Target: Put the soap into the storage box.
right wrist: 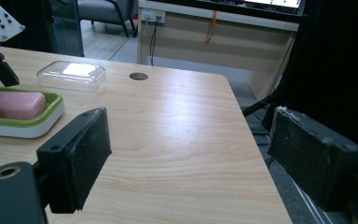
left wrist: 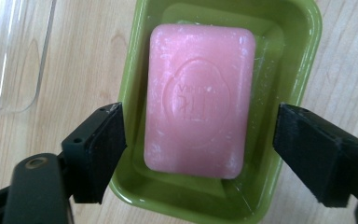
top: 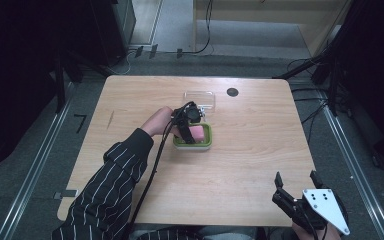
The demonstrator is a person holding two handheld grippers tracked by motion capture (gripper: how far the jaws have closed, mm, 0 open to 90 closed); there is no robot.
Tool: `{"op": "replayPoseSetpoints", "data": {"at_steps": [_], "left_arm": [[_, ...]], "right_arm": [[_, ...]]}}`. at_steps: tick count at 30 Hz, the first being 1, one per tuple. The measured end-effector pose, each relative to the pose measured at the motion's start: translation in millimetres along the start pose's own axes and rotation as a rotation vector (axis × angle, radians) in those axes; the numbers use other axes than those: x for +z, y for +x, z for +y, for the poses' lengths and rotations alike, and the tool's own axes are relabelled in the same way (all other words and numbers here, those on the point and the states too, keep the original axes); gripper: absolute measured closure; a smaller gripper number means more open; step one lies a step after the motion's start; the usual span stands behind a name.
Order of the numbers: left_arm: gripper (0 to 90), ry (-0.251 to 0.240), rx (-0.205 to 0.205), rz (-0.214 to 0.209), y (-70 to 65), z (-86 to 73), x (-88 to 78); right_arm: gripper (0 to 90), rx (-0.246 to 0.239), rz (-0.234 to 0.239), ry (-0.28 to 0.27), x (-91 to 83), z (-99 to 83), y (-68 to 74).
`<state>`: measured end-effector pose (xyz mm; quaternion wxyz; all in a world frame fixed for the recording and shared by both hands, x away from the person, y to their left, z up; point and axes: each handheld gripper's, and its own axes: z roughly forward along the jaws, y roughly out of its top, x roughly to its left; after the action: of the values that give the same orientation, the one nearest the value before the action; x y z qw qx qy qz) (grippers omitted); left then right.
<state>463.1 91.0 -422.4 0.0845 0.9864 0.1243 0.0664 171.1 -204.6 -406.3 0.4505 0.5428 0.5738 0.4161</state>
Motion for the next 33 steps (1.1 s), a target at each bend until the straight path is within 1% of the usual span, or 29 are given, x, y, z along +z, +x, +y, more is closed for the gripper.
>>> {"op": "replayPoseSetpoints", "data": {"at_steps": [2,3,4,6,7,10,12,15,17,22,24,25,26,28,29,30,33], "left_arm": [[14.4,0.007,-0.013,-0.001,-0.9,-0.9,-1.6],[14.2,0.008,-0.015,-0.002,-1.2,-1.4,-2.4],[14.0,0.008,-0.028,-0.004,-2.1,-2.0,-3.0],[13.6,0.014,-0.032,-0.003,-2.9,-2.9,-5.1],[13.6,0.014,-0.048,-0.002,-3.8,-3.7,-5.9],[13.3,0.024,-0.065,-0.002,-4.9,-6.3,-9.1],[12.8,0.028,-0.086,-0.004,-5.4,-8.7,-12.1],[12.1,0.028,-0.115,0.004,-7.8,-12.8,-16.7],[11.5,0.038,-0.125,0.001,-10.2,-15.8,-19.7],[10.4,0.055,-0.154,0.01,-18.3,-23.6,-27.9],[10.5,0.064,-0.157,0.014,-21.4,-27.3,-30.6],[10.9,0.069,-0.158,0.012,-22.6,-29.3,-31.7],[11.2,0.069,-0.167,0.009,-24.0,-31.5,-32.7],[11.2,0.078,-0.175,0.019,-27.0,-36.0,-33.9],[11.0,0.089,-0.174,0.012,-27.9,-38.5,-34.6],[10.7,0.095,-0.182,0.007,-29.8,-41.0,-35.0],[10.1,0.107,-0.191,0.009,-35.4,-48.7,-36.4]], "right_arm": [[12.7,-0.001,0.004,-0.001,0.7,0.2,0.4],[12.7,-0.006,0.007,0.0,1.0,0.2,0.5],[12.7,-0.006,0.008,-0.001,1.4,0.4,0.8],[12.7,-0.005,0.011,-0.003,2.4,0.7,1.4],[12.7,-0.005,0.013,-0.002,2.7,0.8,1.7],[12.7,-0.007,0.019,-0.003,3.9,1.3,2.7],[12.7,-0.008,0.022,-0.004,4.7,1.6,3.4],[12.7,-0.007,0.026,-0.005,5.5,2.0,4.5],[12.7,-0.008,0.028,-0.005,5.6,2.3,5.1],[12.7,-0.01,0.035,-0.006,6.9,2.7,6.2],[12.7,-0.009,0.036,-0.006,7.2,2.9,6.3],[12.7,-0.009,0.037,-0.006,7.5,3.0,6.4],[12.7,-0.009,0.038,-0.005,7.7,3.0,6.5],[12.7,-0.01,0.039,-0.007,8.2,3.2,7.0],[12.7,-0.009,0.041,-0.006,8.2,3.3,7.4],[12.7,-0.012,0.04,-0.008,8.5,3.3,7.3],[12.7,-0.011,0.042,-0.007,8.9,3.5,7.6]]}}
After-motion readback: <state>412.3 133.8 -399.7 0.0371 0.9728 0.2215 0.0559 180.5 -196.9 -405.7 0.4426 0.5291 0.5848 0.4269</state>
